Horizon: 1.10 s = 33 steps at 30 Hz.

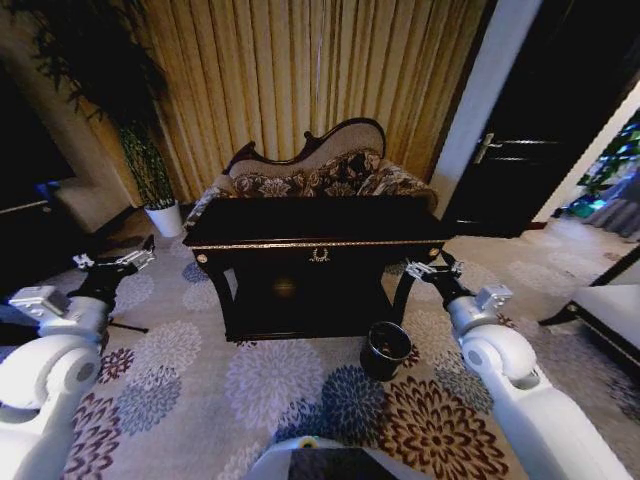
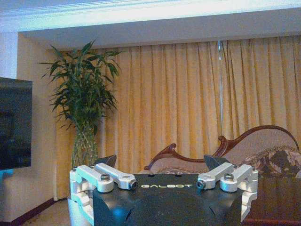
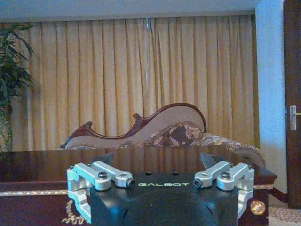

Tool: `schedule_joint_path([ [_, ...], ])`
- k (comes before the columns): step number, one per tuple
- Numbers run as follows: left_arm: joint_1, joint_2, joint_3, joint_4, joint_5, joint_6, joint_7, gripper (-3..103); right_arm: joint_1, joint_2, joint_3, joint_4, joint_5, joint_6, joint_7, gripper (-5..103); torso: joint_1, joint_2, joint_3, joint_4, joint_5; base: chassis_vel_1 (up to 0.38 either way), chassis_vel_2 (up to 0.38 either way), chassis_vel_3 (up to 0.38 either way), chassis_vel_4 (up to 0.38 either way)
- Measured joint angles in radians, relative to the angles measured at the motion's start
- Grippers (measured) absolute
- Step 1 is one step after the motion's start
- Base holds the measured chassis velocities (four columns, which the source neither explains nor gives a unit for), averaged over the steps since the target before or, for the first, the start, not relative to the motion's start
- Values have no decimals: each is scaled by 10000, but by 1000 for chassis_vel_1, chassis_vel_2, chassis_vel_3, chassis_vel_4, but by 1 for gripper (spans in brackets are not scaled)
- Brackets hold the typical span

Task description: Move to the front of the table and place the trash on the table into the trash bin.

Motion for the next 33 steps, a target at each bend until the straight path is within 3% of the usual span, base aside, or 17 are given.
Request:
schedule_joint_path([
  [33, 246, -7, -292, -160, -43, -72, 0, 100, -463, -3, 379, 193, 75, 142, -10, 100, 0, 1, -1, -1, -2, 165, -169, -170, 158],
])
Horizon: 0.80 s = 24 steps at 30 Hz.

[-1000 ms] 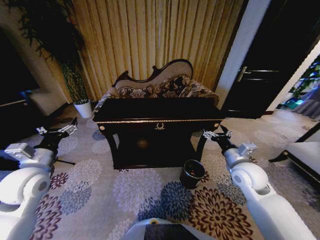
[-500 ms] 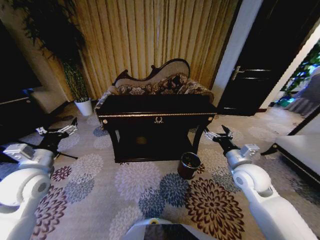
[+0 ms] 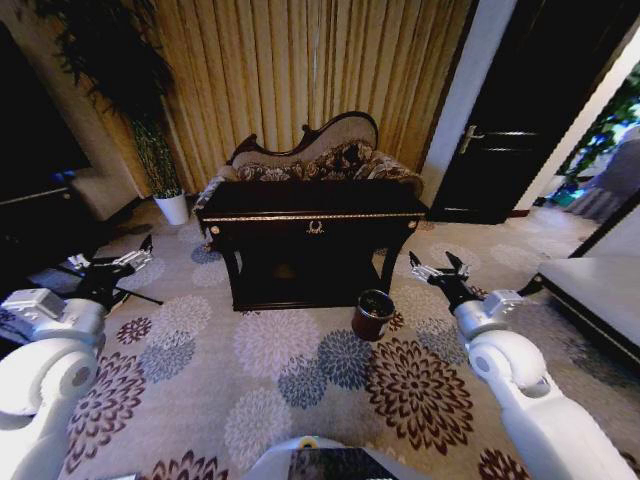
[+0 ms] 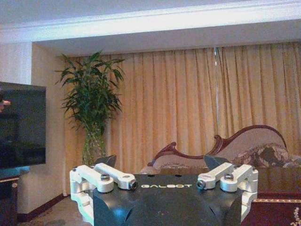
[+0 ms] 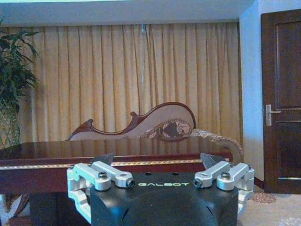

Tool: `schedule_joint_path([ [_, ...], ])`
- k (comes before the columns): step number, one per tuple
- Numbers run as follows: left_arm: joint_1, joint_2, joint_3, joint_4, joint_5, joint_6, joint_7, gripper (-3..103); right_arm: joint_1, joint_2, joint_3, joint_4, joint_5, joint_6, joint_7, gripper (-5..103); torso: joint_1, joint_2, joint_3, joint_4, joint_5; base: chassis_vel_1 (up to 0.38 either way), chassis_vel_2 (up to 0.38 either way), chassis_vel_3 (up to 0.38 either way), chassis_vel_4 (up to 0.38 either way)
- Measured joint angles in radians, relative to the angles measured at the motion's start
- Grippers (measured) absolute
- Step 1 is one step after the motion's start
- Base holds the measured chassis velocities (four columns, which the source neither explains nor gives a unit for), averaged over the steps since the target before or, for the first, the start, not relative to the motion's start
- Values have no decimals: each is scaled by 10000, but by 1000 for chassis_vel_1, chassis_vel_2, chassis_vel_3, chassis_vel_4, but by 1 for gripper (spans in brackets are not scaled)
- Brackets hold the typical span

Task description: Move to the front of the table and place the trash on the table into the trash bin.

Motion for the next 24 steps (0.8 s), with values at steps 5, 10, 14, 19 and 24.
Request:
schedule_joint_path([
  [5, 1, -5, -2, 0, -15, -7, 3, 100, 2, 4, -6, 0, 0, 2, 0, 100, 1, -1, 1, -1, 0, 169, -177, -165, 171],
  [10, 0, -12, 8, 7, -16, -18, 13, 100, 3, 3, 16, -43, 17, 4, 1, 100, 1, -1, 1, -3, 1, 167, -187, -173, 164],
  [14, -13, -1, 12, 33, -19, -43, 16, 100, 2, 2, 23, -88, 32, 6, 2, 100, 1, -1, 0, 0, 1, 162, -199, -157, 212],
  [19, -7, 1, 21, 40, -19, -82, 19, 100, 2, -7, 28, -154, 35, 18, 2, 100, 2, -1, 1, 1, 1, 172, -176, -168, 197],
  [24, 9, -40, 69, 36, -18, -107, 21, 100, 1, 5, -1, -223, 25, 96, 2, 100, -3, 1, -1, -7, 1, 199, -148, -222, 109],
])
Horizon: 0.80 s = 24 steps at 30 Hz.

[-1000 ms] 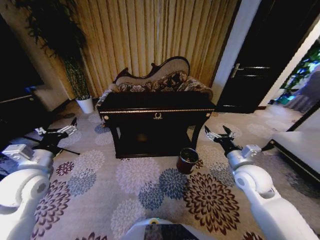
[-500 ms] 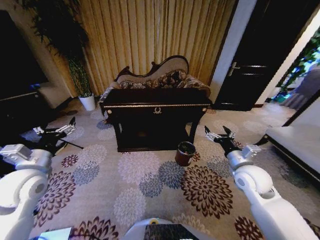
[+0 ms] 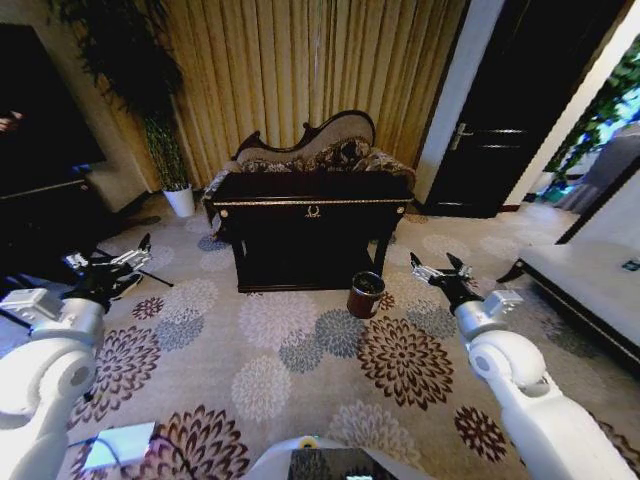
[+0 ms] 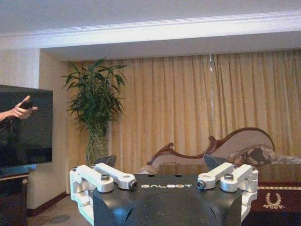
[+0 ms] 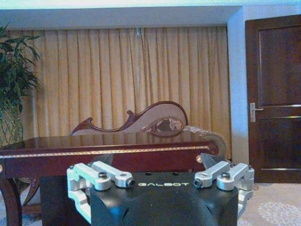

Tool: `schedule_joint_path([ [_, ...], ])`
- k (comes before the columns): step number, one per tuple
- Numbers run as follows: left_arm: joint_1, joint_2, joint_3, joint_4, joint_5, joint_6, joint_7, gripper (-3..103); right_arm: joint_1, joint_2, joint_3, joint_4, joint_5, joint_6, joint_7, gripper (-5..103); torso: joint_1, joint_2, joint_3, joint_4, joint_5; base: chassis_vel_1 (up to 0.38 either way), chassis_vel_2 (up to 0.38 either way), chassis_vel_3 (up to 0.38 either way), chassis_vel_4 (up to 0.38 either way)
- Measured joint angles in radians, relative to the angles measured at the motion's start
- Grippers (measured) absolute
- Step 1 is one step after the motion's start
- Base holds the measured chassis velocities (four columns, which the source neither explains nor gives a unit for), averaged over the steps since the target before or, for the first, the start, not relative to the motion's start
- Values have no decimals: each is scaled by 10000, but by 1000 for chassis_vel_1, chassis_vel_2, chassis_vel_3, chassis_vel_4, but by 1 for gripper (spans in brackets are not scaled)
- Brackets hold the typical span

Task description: Move to the front of the table and place the trash on the table into the trash bin.

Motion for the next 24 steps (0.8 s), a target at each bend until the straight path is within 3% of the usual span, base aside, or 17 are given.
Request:
schedule_joint_path([
  [4, 25, -58, 38, 0, 23, -4, -5, 100, 6, 40, -60, -118, -64, 136, 0, 100, 0, 0, 0, 11, -6, 135, -108, -134, 103],
  [15, 87, -259, 34, -53, 91, 32, -7, 100, 165, 66, -170, -248, -62, 152, 11, 100, 8, -4, 4, 4, -2, -4, -8, -6, 11],
  [24, 247, -939, -272, -145, 433, 297, 231, 100, 741, 182, -777, -91, -163, -195, 37, 100, 6, -3, 3, 5, -1, 0, 0, 0, 0],
])
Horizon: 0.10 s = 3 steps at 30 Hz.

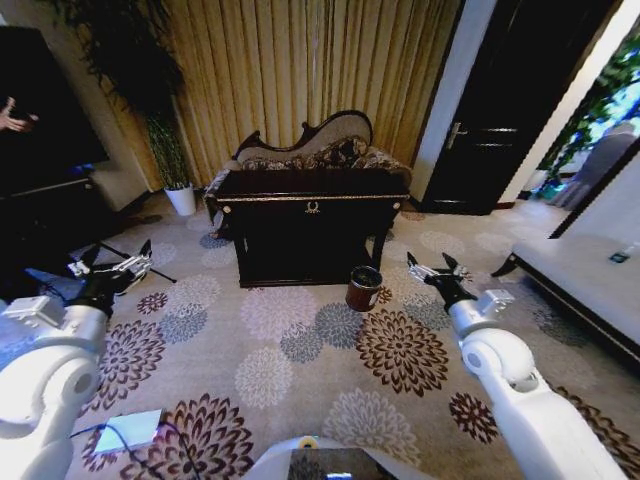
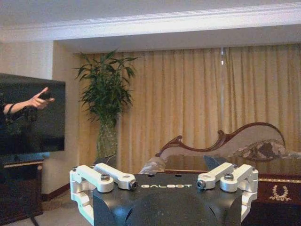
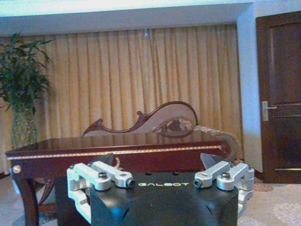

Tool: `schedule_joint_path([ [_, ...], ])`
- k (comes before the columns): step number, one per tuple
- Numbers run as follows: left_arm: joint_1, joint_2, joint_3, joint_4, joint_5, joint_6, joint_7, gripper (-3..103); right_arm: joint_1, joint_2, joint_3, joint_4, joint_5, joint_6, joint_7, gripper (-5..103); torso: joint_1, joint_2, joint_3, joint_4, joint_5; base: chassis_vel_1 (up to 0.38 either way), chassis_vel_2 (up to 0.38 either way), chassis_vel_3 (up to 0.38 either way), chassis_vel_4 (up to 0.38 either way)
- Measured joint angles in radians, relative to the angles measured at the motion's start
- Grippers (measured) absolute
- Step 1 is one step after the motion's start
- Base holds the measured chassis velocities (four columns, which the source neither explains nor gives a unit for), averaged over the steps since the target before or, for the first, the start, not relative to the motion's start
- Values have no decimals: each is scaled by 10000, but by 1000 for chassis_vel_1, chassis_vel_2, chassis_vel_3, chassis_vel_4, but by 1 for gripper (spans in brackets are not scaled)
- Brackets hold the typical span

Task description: Move to the front of the table and place the trash on the table into the trash bin.

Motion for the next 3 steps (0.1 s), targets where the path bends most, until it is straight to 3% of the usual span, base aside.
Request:
schedule_joint_path([
  [3, 66, -266, -147, -29, 67, 47, 101, 100, 274, -34, -245, -19, -21, -148, 57, 100, 0, 0, 0, 2, -1, 0, 0, 0, 0],
])
